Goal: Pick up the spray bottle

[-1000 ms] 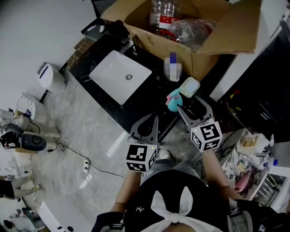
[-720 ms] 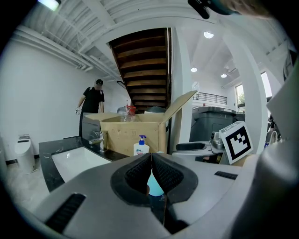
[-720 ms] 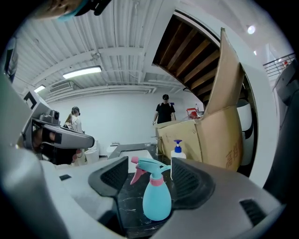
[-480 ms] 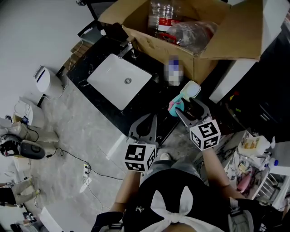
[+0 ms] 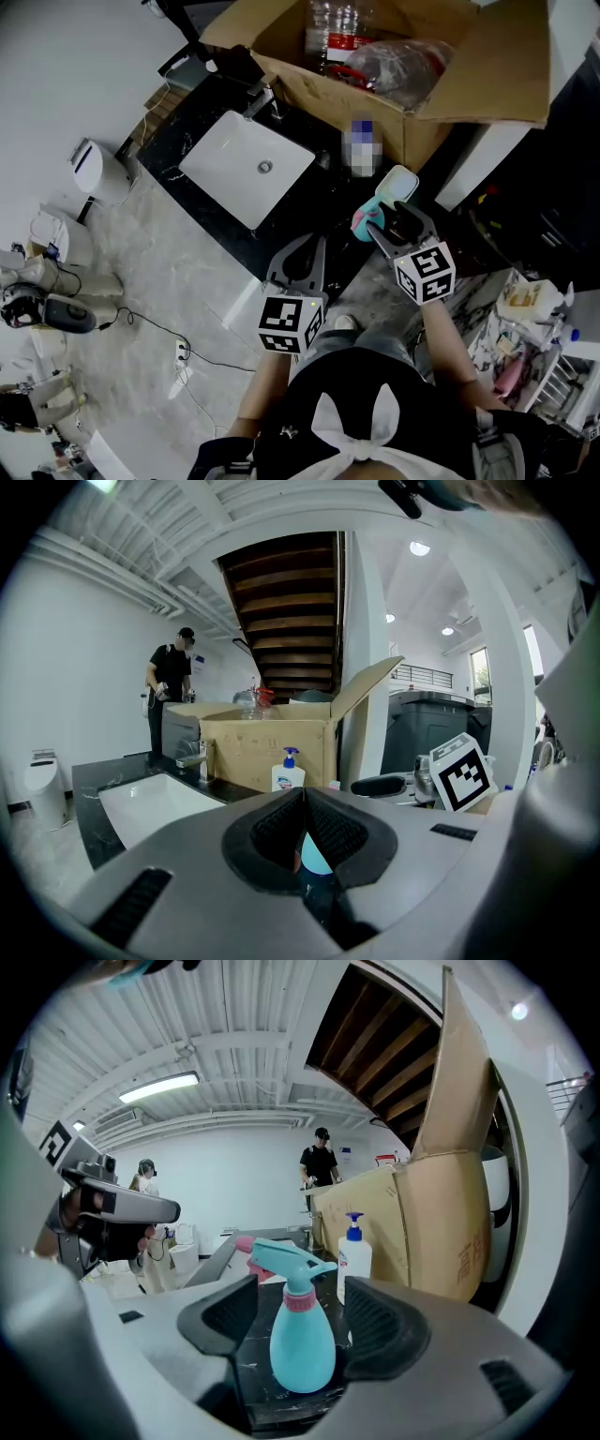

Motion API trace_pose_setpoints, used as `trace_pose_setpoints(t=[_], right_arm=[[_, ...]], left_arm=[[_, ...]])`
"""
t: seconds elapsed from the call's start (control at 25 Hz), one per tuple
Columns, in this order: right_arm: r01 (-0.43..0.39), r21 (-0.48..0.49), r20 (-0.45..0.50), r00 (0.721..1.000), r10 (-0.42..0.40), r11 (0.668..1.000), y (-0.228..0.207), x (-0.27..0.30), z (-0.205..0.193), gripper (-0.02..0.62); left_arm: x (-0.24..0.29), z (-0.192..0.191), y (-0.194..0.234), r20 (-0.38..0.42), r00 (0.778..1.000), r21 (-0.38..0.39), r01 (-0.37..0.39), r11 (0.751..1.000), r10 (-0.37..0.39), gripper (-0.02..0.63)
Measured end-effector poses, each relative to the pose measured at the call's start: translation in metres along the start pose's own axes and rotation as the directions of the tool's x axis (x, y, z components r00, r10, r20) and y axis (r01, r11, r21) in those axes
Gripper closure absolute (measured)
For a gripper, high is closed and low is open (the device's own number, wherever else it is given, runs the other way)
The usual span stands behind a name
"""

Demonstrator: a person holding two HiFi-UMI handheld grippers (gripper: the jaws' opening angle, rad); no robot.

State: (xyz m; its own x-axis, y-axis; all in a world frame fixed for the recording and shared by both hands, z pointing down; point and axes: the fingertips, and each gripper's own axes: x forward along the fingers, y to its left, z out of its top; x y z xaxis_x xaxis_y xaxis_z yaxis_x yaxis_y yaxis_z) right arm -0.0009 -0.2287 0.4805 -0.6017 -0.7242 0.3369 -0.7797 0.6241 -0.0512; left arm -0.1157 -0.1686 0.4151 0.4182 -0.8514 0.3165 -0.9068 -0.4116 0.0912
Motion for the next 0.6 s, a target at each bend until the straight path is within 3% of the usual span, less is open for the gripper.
trace_pose_setpoints(t=[0.6], right_arm=[[0.022,-0.023,-0.045,0.999,-0.023,1.0,-0.007,0.019,-0.014,0.322]], left_arm=[[0.004,-0.009,-0.004,-0.027,0.999,0.006,0.022,1.0,-0.022,0.575]])
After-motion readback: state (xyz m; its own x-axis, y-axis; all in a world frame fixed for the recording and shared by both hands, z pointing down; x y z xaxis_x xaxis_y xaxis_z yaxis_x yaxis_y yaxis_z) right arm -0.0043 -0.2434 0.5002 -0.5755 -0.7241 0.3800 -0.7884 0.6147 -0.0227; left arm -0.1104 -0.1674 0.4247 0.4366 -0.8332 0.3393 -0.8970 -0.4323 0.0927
